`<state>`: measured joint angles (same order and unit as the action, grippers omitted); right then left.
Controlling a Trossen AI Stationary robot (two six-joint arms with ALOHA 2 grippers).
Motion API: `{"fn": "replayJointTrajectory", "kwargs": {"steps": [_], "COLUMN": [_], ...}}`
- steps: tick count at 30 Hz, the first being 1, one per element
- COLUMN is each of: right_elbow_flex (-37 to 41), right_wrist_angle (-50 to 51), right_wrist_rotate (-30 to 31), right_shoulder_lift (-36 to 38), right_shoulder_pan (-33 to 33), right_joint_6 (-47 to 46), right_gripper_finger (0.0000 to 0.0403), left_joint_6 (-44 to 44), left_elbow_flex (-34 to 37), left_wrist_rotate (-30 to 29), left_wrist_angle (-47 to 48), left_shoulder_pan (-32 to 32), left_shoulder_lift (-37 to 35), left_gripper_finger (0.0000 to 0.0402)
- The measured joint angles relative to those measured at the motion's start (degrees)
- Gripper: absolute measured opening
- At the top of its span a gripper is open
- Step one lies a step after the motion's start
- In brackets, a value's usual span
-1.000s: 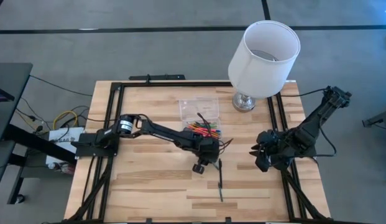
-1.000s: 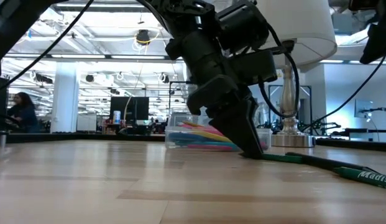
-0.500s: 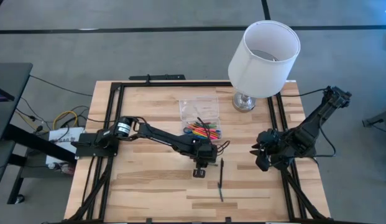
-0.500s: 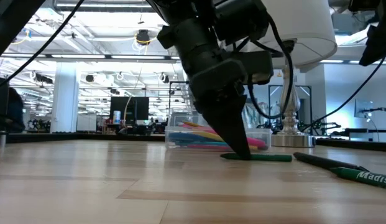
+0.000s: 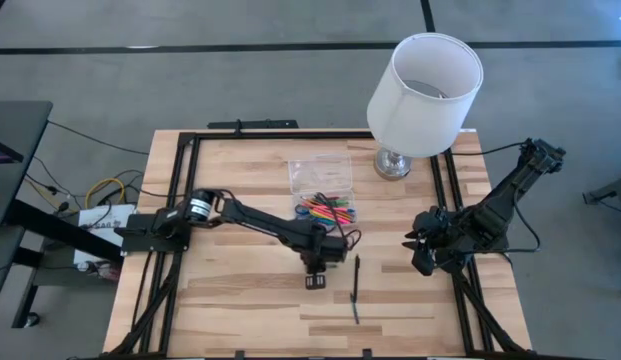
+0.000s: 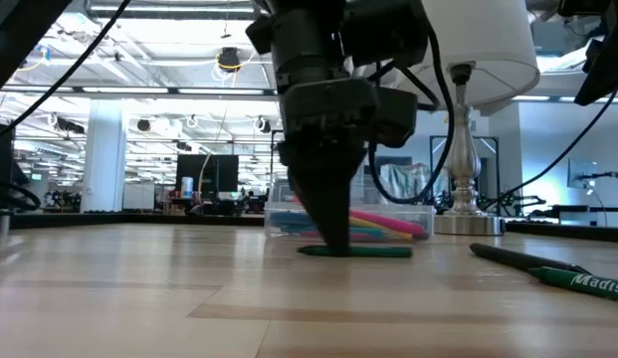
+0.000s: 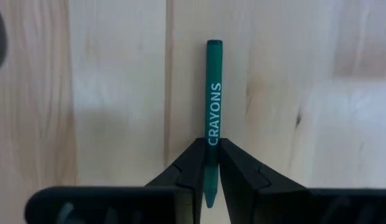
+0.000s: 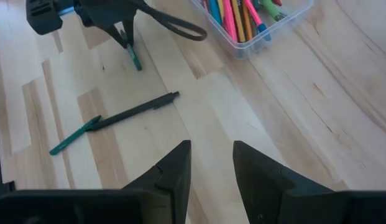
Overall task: Pick & place school supplies into a supply box
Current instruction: Put the green crayon into the transparent supply box
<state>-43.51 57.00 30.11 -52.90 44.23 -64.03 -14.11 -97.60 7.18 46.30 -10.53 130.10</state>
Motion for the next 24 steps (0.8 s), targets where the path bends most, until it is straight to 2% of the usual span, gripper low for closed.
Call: {"fn": "replayJointTrajectory", "kwargs": {"steps": [8, 24], "right_elbow_flex": [0.0, 0.0], "right_wrist_angle": [0.0, -0.1], "right_wrist_rotate": [0.0, 0.0], "right_shoulder_lift": [0.0, 0.0], "right_shoulder_pan": [0.0, 0.0], "right_joint_6": [0.0, 0.0], "right_gripper_finger": [0.0111, 0.0111], "left_joint_6": [0.4, 0.4], "left_elbow_flex": [-3.0, -3.6], "left_wrist_rotate": [-2.6, -3.1], "left_wrist_angle": [7.8, 9.3], "left_shoulder_pan": [-0.9, -1.3], "left_shoulder_lift": [0.2, 0.3], "left_gripper_finger": [0.0038, 0.0038]}}
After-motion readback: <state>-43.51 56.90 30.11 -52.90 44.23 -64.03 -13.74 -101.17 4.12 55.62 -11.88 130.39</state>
